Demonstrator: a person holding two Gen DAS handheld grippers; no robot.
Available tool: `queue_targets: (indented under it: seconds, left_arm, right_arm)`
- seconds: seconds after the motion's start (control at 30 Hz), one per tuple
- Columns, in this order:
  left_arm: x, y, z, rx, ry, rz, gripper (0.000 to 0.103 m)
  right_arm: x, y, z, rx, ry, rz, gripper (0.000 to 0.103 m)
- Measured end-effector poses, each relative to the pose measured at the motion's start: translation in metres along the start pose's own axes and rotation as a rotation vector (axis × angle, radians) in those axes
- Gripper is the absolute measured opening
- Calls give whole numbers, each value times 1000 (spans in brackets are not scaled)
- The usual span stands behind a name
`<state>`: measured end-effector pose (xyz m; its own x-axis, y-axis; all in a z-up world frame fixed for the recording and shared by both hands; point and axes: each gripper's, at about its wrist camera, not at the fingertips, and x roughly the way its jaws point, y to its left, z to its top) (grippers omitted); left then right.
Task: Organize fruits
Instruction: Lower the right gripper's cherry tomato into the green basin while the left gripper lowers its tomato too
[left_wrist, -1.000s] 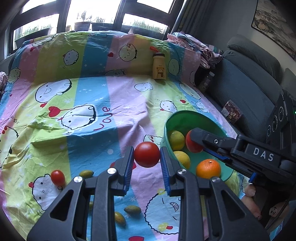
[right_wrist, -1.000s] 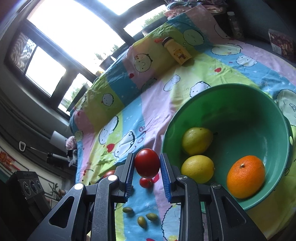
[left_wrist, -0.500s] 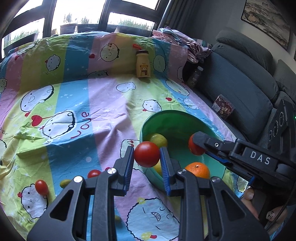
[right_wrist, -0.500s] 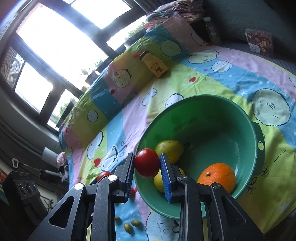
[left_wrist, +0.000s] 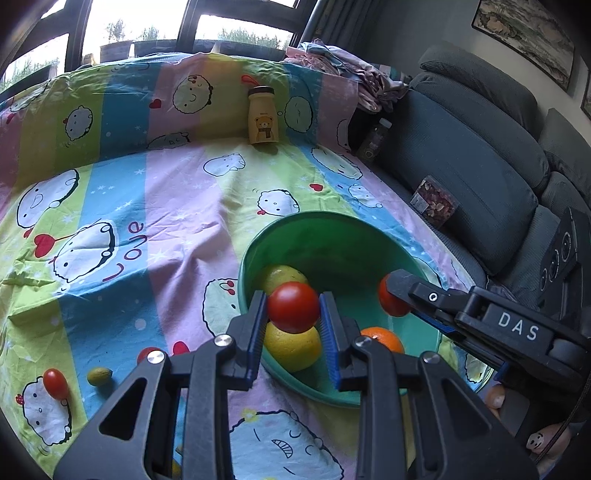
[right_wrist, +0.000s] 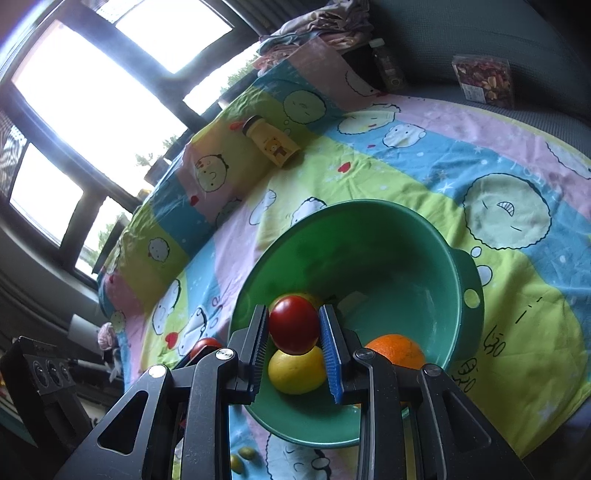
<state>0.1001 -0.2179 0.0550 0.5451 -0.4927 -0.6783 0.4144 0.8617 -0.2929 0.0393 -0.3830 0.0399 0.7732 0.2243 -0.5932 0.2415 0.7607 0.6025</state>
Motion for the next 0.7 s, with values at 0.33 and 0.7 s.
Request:
queue_targets:
  seconds: [0.33,0.7]
  left_arm:
    - [14,-14,-1,27,30,-28,28]
    - [24,-26,-2,53,61,-59,28]
  right_arm:
    - [-1,-15,4,39,-5,-31,30]
    - [-1,-26,6,69,-3,-57,30]
